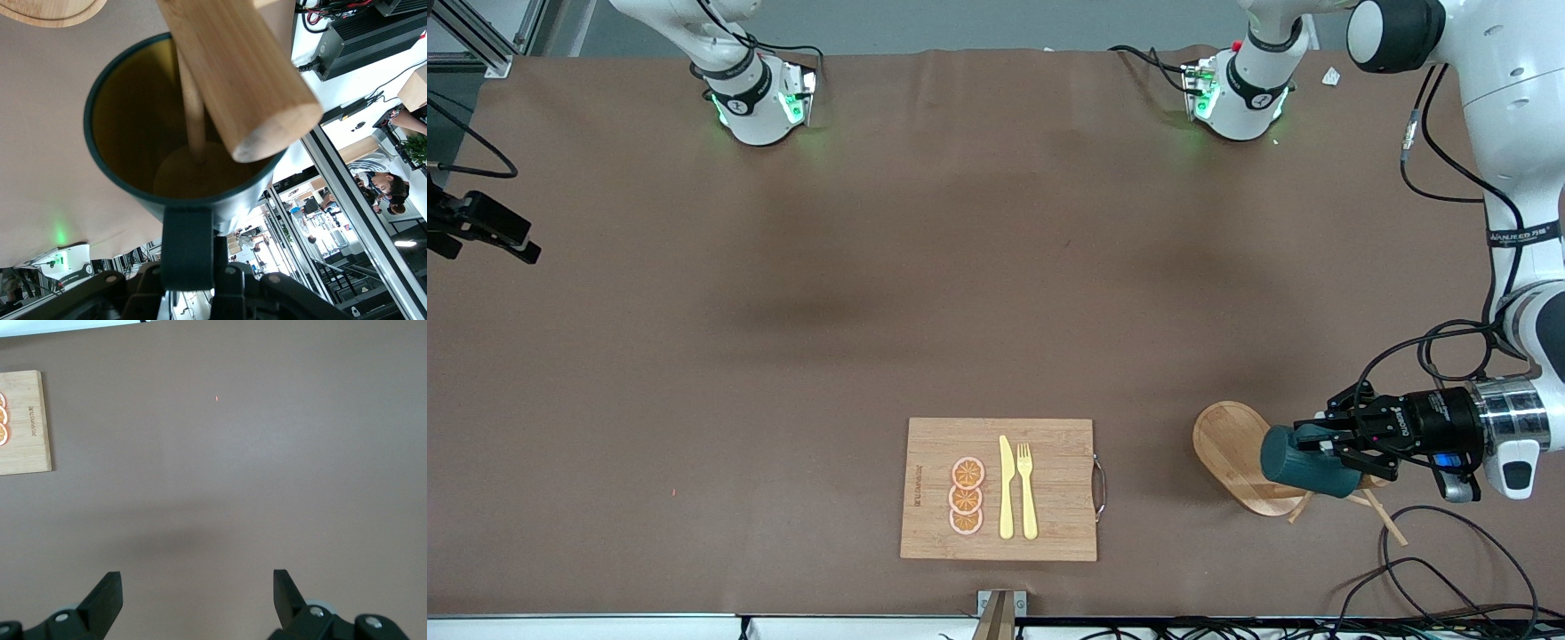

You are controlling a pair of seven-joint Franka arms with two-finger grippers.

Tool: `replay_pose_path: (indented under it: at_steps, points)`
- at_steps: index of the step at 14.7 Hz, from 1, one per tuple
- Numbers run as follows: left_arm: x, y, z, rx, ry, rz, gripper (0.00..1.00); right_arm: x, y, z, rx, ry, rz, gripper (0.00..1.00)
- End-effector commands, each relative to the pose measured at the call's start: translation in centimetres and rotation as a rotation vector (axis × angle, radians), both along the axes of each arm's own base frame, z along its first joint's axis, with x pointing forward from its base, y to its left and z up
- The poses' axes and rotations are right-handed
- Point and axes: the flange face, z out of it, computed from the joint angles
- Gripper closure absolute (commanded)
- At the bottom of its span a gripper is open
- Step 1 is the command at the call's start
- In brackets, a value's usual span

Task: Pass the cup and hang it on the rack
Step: 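Lower the mug onto the peg and open the left gripper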

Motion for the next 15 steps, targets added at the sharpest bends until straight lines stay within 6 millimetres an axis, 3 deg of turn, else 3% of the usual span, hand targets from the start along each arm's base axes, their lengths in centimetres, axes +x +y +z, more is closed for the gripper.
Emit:
replay_pose_path:
  at_steps: [1,9,12,13,15]
  points:
    - [0.4,0.1,0.0,-0.023,-0.020,0.011,0.98,-0.5,-0.2,0.2,-0.010,0.001,0.005,0.00]
    - [0.6,0.5,-1.0,-0.052,-0.010,0.029,0.96,-0.5,-0.3,0.2,-0.010,0.001,0.004,0.00]
    - [0.6,1.0,-1.1,-0.052,-0.008,0.036,0.83,-0.5,-0.3,0.2,-0.010,0.001,0.004,0.00]
    - [0.6,1.1,-1.1,-0.052,-0.008,0.037,0.73,-0.5,-0.3,0.2,-0.010,0.001,0.004,0.00]
    - [0.6,1.0,-1.1,-0.052,-0.009,0.035,0.64,-0.5,-0.3,0.2,-0.009,0.003,0.004,0.00]
